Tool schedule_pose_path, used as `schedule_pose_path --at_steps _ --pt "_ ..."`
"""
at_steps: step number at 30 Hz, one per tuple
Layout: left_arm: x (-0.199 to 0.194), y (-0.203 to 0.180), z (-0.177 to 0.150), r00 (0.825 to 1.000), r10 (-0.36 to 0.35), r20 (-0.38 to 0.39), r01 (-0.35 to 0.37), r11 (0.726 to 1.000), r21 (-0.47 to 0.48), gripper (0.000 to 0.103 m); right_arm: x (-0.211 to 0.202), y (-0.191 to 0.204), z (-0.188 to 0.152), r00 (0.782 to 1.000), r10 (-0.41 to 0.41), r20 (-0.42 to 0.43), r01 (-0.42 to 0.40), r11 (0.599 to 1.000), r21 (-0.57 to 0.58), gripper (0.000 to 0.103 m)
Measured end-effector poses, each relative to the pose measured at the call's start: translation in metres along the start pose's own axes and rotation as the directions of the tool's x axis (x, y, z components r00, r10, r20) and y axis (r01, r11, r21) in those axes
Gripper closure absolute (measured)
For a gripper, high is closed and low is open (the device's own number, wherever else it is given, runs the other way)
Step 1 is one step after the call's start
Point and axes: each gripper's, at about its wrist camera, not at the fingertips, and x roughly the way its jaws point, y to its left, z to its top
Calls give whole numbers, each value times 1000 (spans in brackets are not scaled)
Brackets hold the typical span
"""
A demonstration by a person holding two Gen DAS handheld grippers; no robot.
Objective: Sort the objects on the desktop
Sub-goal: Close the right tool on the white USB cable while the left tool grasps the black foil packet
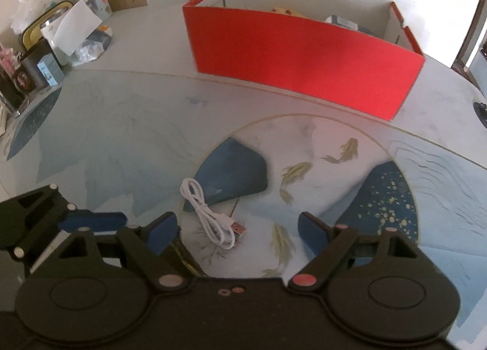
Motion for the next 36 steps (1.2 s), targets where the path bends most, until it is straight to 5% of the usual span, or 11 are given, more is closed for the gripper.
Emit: schedule_pose_path --at_steps 10,14,21,28,36 --pt "16 0 -7 999 47 -21 -48 998 -35 0 24 9 3 1000 -1 -25 1 1000 -28 23" --pt "18 -1 -9 998 54 -18 -55 998 -32 0 31 14 6 999 -4 -33 3 999 -36 40" --pt "20 -4 -12 998 57 -7 -57 998 -8 1 35 21 6 999 -41 -23 39 996 -77 50" --pt "20 -9 -13 999 44 -1 -44 999 29 1 32 6 8 997 -69 -22 68 997 -47 88" --pt "20 -14 -18 998 59 -2 -58 997 53 12 28 -17 3 994 -103 -28 103 995 11 90"
